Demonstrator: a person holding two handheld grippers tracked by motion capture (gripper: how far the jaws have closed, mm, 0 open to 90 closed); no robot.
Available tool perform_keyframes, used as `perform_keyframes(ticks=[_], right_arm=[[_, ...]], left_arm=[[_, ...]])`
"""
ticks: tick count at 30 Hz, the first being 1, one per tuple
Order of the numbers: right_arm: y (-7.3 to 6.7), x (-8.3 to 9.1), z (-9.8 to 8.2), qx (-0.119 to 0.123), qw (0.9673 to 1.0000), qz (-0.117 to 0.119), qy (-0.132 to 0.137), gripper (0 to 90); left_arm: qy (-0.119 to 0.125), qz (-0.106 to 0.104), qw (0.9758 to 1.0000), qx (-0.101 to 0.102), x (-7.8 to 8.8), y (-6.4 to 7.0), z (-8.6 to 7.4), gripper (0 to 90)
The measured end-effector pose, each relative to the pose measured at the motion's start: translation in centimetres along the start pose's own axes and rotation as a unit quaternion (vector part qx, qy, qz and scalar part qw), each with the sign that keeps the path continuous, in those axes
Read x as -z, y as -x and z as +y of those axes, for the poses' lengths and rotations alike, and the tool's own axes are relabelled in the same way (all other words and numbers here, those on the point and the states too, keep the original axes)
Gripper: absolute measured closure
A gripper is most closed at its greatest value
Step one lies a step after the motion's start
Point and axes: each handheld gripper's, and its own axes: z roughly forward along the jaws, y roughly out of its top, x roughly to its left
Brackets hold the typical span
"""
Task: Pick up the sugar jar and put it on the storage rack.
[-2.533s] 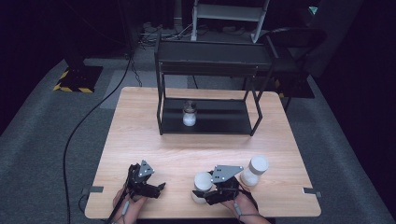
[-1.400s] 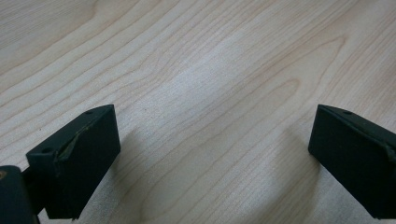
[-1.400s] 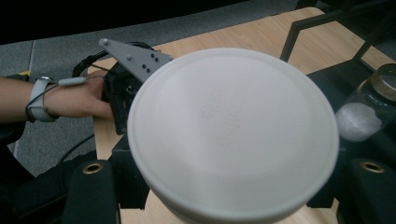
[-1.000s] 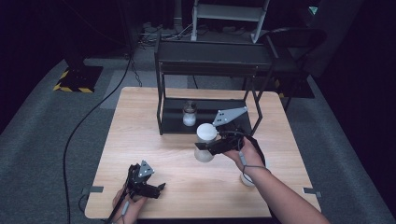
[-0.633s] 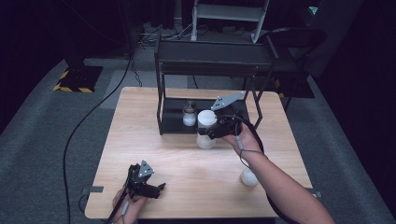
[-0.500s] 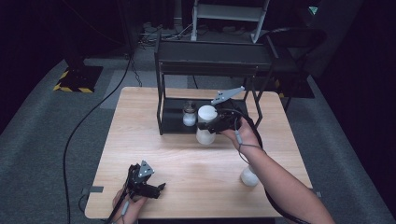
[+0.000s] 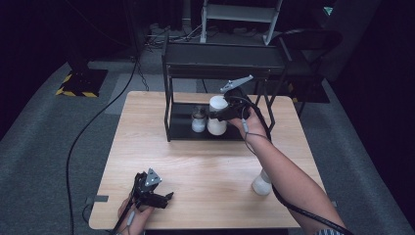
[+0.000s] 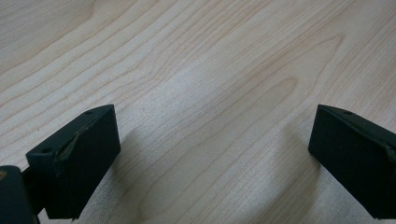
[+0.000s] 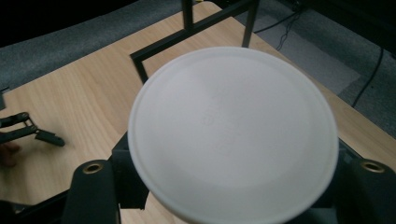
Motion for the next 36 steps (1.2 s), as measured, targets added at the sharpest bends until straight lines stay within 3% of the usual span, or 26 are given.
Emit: perform_keyframes(ticks=[8,21,36], right_arm=[[1.0,-2.0,0.4,-0.026,0.9988,-0.039,-0.014,33.4],[2.1,-5.3,0.5,-0.077,0.9931,-0.084,-0.027,33.4],[2.9,-8.4,0.0,-0.115,0.9868,-0.106,-0.044,33.4]], left_arm=[[0.0,-0.001,1.0,0.0,0.0,0.0,0.0,1.9],[0.0,-0.002,1.0,-0.002,0.0,-0.1,0.0,1.5],[-0.001,-0.004,1.0,-0.004,0.0,-0.1,0.0,1.3]])
